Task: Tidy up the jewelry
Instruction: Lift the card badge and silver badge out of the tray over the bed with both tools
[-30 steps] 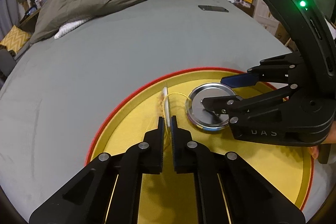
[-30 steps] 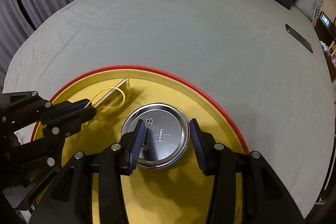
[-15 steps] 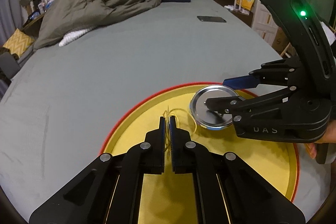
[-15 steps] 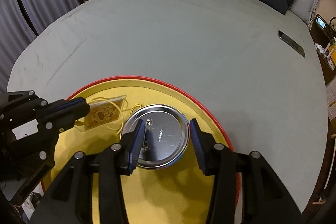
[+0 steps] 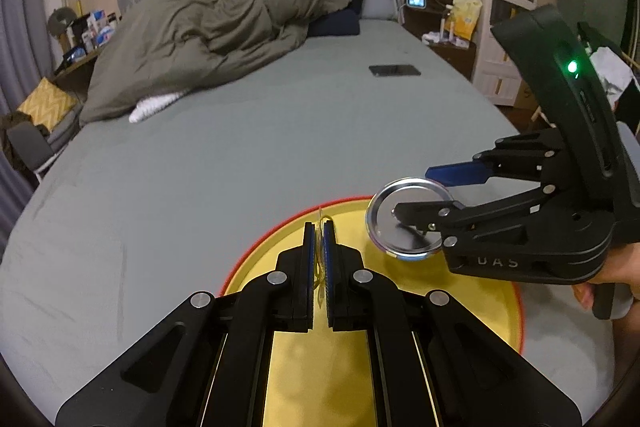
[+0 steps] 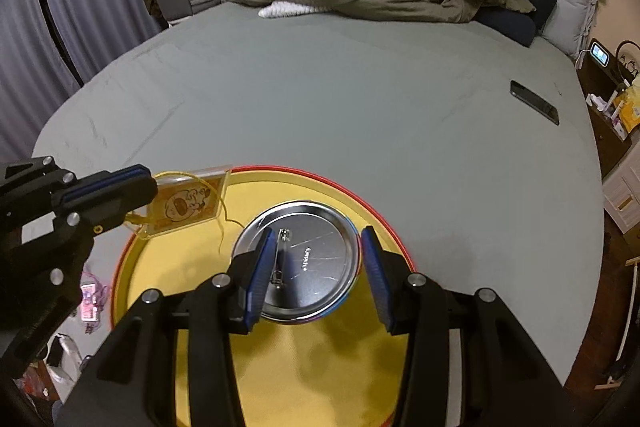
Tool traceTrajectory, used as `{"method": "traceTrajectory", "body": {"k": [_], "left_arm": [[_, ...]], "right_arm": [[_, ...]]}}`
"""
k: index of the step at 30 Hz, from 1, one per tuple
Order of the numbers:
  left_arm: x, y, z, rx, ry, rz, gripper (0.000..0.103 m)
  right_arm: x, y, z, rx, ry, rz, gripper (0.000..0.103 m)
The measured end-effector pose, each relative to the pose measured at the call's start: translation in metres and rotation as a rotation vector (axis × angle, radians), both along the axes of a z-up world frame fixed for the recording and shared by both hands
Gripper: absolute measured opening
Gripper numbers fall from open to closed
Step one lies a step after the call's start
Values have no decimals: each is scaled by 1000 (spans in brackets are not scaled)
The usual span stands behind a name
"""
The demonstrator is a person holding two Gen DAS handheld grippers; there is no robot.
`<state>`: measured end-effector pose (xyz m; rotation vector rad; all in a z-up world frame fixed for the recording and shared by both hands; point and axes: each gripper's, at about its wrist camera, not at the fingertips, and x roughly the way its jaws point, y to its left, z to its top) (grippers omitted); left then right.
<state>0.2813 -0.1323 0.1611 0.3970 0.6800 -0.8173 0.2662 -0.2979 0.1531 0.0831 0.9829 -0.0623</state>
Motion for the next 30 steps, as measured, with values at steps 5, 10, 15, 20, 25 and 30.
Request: {"method": "traceTrajectory", "body": {"k": [5,10,15,20,25,30], "left_arm": [[-25,5,26,-6,-25,-1,4],[-57,11,46,5,-46,4,4],[-91,19,68,-21,-55,3,4],[-136,15,83,-27,-66,-26,4],[-181,1,81,-5,-67,-70,4],[-217,-6,76,-30,-51,-119,4]], "right_arm": [[-26,4,22,8,-31,4,41],[-53,4,42,11,-55,7,41],[-92,3,63,17,-84,9,41],[-130,2,73,13,-99,16,41],[-163,2,74,9,-103,33,41],[-190,-5,68,2,-99,49,41]]}}
